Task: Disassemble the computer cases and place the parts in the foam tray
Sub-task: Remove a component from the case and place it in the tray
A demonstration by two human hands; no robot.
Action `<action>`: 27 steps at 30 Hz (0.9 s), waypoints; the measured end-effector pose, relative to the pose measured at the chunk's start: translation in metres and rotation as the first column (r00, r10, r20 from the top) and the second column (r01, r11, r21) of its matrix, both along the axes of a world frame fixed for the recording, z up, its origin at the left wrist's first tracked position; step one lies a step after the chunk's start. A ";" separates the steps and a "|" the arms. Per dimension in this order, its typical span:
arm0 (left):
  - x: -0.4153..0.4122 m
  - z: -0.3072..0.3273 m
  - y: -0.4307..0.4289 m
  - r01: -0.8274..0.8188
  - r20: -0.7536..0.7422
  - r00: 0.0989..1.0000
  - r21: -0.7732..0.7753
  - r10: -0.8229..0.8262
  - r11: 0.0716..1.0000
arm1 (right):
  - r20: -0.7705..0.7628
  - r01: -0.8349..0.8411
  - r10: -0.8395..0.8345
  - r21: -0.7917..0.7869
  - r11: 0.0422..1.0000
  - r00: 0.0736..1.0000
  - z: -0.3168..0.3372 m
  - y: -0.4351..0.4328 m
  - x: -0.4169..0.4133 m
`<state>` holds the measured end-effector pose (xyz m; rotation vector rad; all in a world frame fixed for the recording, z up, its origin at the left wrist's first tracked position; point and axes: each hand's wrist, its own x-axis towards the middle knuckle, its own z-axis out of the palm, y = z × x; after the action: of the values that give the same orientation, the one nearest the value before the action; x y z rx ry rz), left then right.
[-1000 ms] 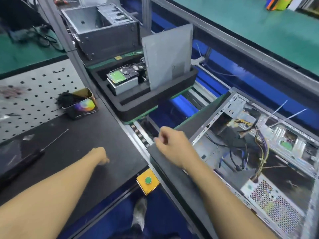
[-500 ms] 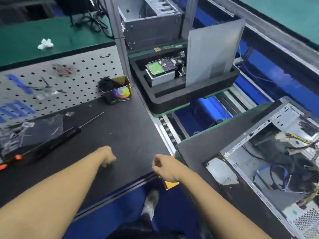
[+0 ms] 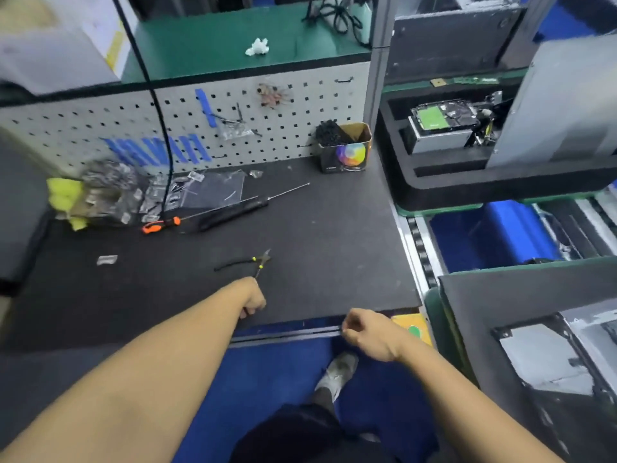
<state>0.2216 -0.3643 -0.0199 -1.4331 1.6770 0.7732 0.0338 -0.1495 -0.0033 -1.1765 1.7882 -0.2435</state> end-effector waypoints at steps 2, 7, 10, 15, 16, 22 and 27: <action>0.020 -0.005 0.010 -0.009 0.012 1.000 -0.037 0.010 0.999 | 0.015 -0.017 0.017 0.018 1.000 1.000 -0.004 0.003 0.010; 0.059 -0.025 0.026 -0.199 -0.136 0.977 -0.330 0.163 0.923 | 0.079 -0.057 0.054 0.045 0.997 0.995 -0.012 0.020 0.030; 0.060 -0.033 0.014 -0.258 -0.219 0.960 -0.441 0.176 0.860 | 0.081 -0.054 0.049 0.059 0.997 0.995 -0.016 0.034 0.036; 0.031 -0.050 -0.018 -0.083 -0.213 0.977 -0.360 0.004 0.929 | 0.081 0.024 -0.032 0.095 0.995 0.996 -0.021 0.058 0.031; 0.025 -0.055 -0.023 -0.055 -0.198 0.980 -0.340 -0.015 0.939 | 0.072 0.037 -0.045 0.105 0.994 0.996 -0.022 0.064 0.028; 0.017 -0.070 -0.045 0.133 -0.013 0.988 -0.427 -0.153 0.895 | 0.078 0.170 -0.183 0.153 0.974 0.980 -0.027 0.091 0.012; 0.015 -0.068 -0.041 0.081 -0.093 0.987 -0.431 -0.134 0.899 | 0.125 0.251 -0.274 0.173 0.952 0.953 -0.028 0.098 0.016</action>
<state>0.2370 -0.4050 -0.0879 -1.5899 2.0944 0.4511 0.0498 -0.0516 -0.0311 -0.7874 1.7959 -0.3315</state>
